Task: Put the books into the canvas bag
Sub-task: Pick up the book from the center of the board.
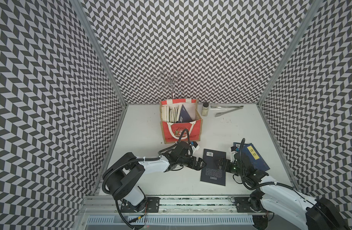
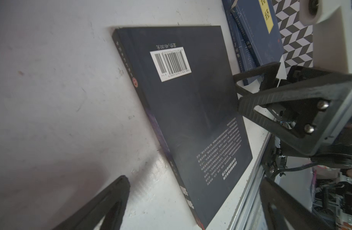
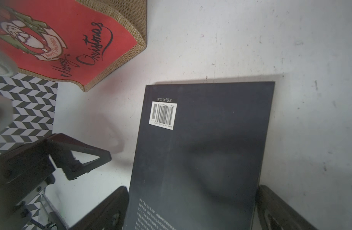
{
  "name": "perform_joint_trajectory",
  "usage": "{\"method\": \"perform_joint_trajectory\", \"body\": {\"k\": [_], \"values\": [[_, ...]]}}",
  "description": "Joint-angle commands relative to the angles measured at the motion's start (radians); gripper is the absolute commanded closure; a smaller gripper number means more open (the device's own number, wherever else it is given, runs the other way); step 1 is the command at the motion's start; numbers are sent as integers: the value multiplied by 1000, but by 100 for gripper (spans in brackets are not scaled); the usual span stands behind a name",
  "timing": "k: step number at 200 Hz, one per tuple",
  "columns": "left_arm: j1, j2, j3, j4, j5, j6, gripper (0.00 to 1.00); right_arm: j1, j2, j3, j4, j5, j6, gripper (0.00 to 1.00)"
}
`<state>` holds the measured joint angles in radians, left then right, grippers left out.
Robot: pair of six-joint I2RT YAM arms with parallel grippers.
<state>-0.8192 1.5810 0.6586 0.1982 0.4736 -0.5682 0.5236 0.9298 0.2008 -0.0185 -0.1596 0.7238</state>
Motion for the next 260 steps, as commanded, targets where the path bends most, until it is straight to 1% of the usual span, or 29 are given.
{"method": "perform_joint_trajectory", "body": {"k": [1, 31, 40, 67, 94, 137, 154, 186, 195, 217, 232, 260], "values": [[17, 43, 22, 46, 34, -32, 1, 13, 83, -57, -53, -86, 7, 0], [25, 97, 39, 28, 43, -32, 0, 28, 202, -26, 16, -131, -51, 1], [25, 112, 46, 25, 52, -29, 0, 31, 221, -25, 49, -162, -59, 1], [29, 150, 30, 70, 81, -49, 0, 48, 243, -32, 135, -215, -72, 1], [60, 155, -9, 137, 105, -95, 1, 55, 229, -43, 163, -255, -90, 1], [119, 175, -42, 187, 123, -124, 1, 56, 132, -72, 185, -276, -92, 12], [130, 191, -59, 228, 144, -140, 1, 55, 99, -78, 196, -278, -91, 20], [130, 201, -60, 239, 160, -144, 2, 55, 71, -83, 229, -295, -90, 34], [130, 200, -59, 238, 161, -141, 2, 55, 66, -83, 233, -293, -89, 39], [131, 198, -60, 237, 171, -134, 2, 55, 56, -81, 246, -283, -84, 47], [130, 198, -61, 237, 169, -133, 3, 55, 51, -80, 261, -280, -78, 52], [130, 205, -59, 236, 174, -130, 3, 56, 23, -82, 288, -273, -63, 56]]}}
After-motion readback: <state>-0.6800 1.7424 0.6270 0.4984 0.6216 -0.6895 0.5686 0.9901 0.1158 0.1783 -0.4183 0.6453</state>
